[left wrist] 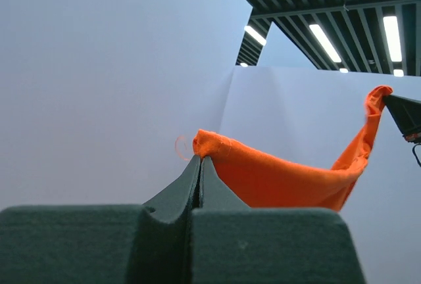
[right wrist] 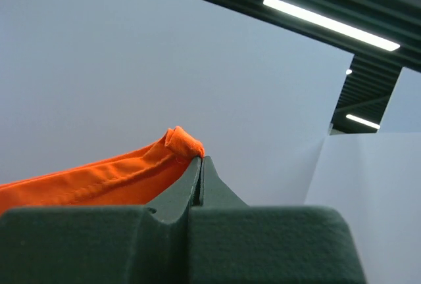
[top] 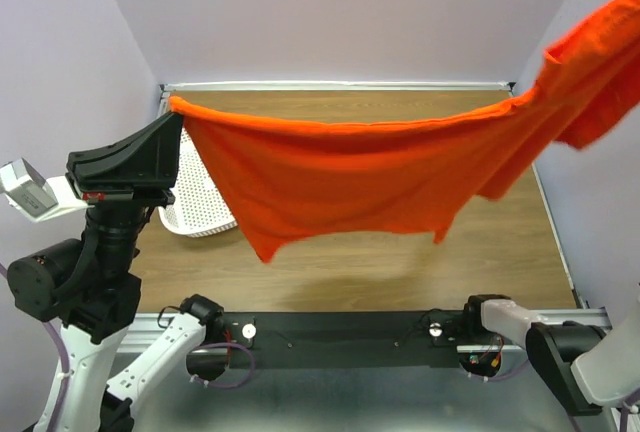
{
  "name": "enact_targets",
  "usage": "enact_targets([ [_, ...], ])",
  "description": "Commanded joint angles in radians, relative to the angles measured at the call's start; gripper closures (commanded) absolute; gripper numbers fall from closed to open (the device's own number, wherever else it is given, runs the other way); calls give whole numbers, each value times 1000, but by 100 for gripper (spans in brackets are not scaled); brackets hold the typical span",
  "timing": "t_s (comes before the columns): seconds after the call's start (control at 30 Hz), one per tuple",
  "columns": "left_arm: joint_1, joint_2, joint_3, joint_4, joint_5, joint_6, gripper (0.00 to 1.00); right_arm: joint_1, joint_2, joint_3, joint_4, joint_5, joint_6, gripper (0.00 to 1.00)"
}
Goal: Fold and stack the t-shirts
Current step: Flatten the tshirt out
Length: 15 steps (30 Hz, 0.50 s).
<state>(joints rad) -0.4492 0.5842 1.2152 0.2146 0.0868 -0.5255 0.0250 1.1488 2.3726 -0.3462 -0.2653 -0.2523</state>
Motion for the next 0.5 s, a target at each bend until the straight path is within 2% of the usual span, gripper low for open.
enact_targets([
  [0.0, -5, 0, 18, -93, 28, -36, 100, -2, 29, 50, -94, 72, -22, 99],
  [0.13, -5, 63, -45, -103, -7, -36, 100, -4, 19, -117, -93, 57, -31, 99],
  [0.27, -5, 176, -147, -20, -50, -18, 100, -3, 34, -395, -21, 38, -30, 99],
  [0.4, -2, 359, -238, 75, -188, 41, 100, -4, 92, -791, 200, 20, -33, 99],
  [0.47, 13, 514, -252, 124, -238, 47, 100, -2, 172, -910, 286, 17, -36, 99],
])
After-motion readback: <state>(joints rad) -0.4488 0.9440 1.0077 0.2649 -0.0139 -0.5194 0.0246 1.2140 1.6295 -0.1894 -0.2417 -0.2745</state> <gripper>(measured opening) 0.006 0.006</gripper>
